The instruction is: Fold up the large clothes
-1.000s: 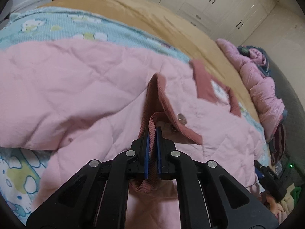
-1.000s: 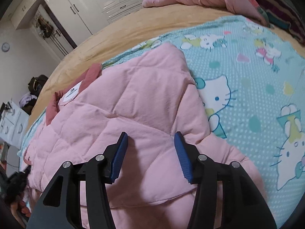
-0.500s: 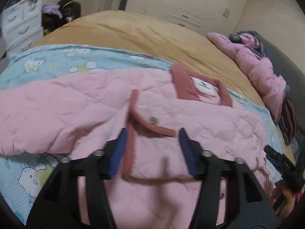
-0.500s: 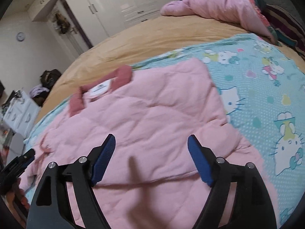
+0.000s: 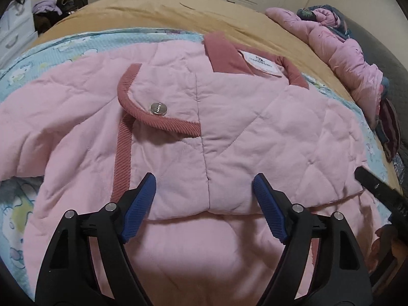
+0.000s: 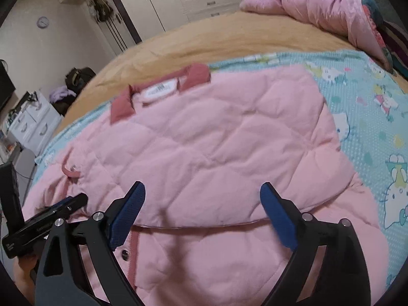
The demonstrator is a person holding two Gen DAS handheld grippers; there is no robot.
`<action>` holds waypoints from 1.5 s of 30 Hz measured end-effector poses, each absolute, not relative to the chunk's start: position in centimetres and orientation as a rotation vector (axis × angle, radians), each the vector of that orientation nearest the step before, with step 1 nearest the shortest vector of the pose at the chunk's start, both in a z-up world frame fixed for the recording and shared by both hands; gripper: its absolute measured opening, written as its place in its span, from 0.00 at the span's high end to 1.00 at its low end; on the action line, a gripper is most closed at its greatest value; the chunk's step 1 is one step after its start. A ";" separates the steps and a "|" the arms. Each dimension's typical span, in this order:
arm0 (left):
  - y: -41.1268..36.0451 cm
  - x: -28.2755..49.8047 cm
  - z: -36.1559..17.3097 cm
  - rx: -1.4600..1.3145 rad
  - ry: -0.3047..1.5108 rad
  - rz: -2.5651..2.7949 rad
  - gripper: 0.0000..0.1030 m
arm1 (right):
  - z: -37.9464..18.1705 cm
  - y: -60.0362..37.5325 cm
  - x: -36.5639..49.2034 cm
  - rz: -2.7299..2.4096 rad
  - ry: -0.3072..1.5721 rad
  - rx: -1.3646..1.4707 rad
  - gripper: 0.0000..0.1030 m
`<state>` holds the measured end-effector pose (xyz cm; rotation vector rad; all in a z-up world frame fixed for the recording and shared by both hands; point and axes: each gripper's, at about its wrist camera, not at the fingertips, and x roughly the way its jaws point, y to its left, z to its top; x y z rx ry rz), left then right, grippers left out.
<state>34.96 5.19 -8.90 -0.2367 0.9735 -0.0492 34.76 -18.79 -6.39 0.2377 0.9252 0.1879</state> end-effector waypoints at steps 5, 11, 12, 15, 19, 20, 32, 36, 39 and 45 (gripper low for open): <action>5.3 35.1 -9.2 -0.247 0.973 -0.061 0.28 | -8.7 -18.1 35.5 0.183 0.981 0.168 0.11; 5.8 34.4 -7.1 -0.268 0.939 -0.053 0.14 | -6.9 -18.4 34.9 0.180 0.942 0.214 0.10; 6.0 34.2 -6.5 -0.263 0.924 -0.036 0.09 | -6.4 -18.5 34.8 0.188 0.925 0.224 0.10; 6.9 33.4 -4.9 -0.247 0.883 0.017 0.09 | -4.8 -17.9 34.1 0.202 0.883 0.211 0.07; 8.8 32.3 -3.5 -0.262 0.859 0.083 0.09 | -3.0 -16.9 33.4 0.223 0.837 0.194 0.05; 9.2 32.1 -3.3 -0.265 0.856 0.091 0.09 | -2.5 -16.5 33.2 0.235 0.823 0.191 0.04; 14.6 29.3 -1.4 -0.324 0.804 0.213 0.09 | 1.6 -12.1 31.1 0.331 0.711 0.186 0.04; 16.1 28.7 -1.1 -0.362 0.787 0.239 0.09 | 2.4 -10.5 30.6 0.356 0.697 0.168 0.04; 17.2 28.3 -1.1 -0.387 0.788 0.256 0.09 | 2.8 -9.4 30.4 0.359 0.694 0.157 0.04; 19.9 27.3 -0.8 -0.414 0.780 0.306 0.09 | 3.9 -6.1 29.9 0.400 0.683 0.118 0.04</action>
